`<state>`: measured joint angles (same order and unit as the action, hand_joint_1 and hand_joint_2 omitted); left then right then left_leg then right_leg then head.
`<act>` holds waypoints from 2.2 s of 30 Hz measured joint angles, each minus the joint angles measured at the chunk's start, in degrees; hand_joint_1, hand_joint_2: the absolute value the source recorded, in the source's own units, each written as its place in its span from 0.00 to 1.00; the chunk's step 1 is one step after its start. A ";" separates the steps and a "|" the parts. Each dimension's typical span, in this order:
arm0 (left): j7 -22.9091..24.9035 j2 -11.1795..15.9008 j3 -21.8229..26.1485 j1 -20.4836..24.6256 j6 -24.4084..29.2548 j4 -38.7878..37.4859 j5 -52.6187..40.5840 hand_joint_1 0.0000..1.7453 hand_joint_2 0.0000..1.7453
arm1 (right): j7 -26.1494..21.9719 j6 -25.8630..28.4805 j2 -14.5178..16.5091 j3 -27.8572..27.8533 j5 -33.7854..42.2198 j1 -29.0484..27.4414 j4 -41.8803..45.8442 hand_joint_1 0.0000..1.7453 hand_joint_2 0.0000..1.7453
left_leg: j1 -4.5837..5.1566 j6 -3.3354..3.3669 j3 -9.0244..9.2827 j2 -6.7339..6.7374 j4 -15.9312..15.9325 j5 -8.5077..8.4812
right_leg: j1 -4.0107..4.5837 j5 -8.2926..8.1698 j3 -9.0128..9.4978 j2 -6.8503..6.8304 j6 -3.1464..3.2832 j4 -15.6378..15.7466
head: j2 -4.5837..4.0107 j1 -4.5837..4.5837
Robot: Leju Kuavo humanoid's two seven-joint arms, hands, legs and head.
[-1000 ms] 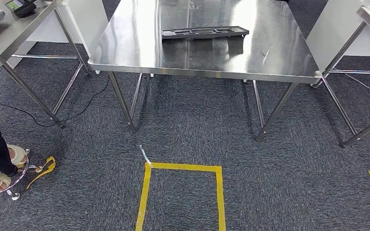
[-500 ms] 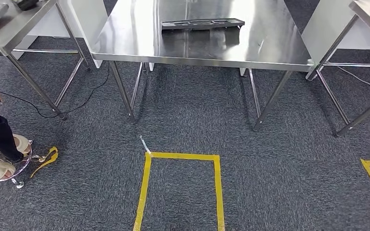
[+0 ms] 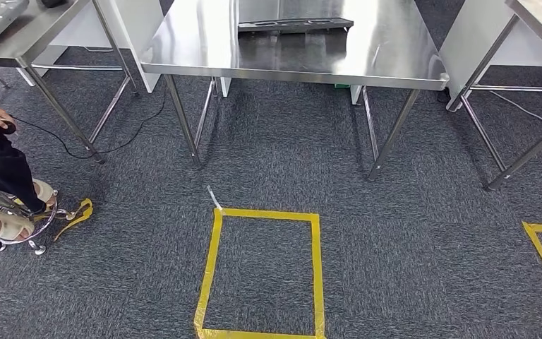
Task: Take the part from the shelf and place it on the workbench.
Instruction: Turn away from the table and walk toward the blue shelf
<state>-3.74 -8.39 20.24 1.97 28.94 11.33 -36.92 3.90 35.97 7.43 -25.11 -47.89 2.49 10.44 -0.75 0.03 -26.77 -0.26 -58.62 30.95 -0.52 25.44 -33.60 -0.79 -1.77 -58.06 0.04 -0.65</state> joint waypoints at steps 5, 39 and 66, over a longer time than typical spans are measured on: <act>0.06 -0.27 0.49 -0.12 0.39 0.03 0.63 0.00 0.00 | 0.70 -0.09 0.09 0.50 -0.71 0.29 0.11 0.00 0.00 | 0.32 2.54 -2.24 0.47 1.70 -1.78 | -0.16 2.43 -2.56 0.17 -0.92 -3.47 | 0.00 0.19; -2.94 -0.09 1.06 0.23 -0.86 0.16 1.29 0.00 0.00 | -3.84 -1.12 0.48 0.33 1.69 -0.45 0.57 0.00 0.00 | 0.36 3.31 -5.07 0.67 1.99 -4.00 | -0.06 9.05 -5.13 0.44 -0.53 -13.92 | 0.00 0.36; -6.10 0.71 4.01 -0.19 -1.50 -0.55 4.67 0.00 0.00 | -4.60 -3.38 -0.34 0.34 0.45 0.46 0.57 0.00 0.00 | 0.61 0.84 -3.48 0.15 1.20 -2.88 | 0.37 3.37 4.87 0.24 0.76 1.59 | 0.00 0.35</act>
<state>-9.83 -7.68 24.25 1.78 27.44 10.78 -32.24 -0.70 32.59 7.08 -24.76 -47.45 2.95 11.02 -0.14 0.87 -30.25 -0.11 -57.42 28.07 -0.15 28.82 -28.73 -0.55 -1.01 -56.48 0.04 -0.30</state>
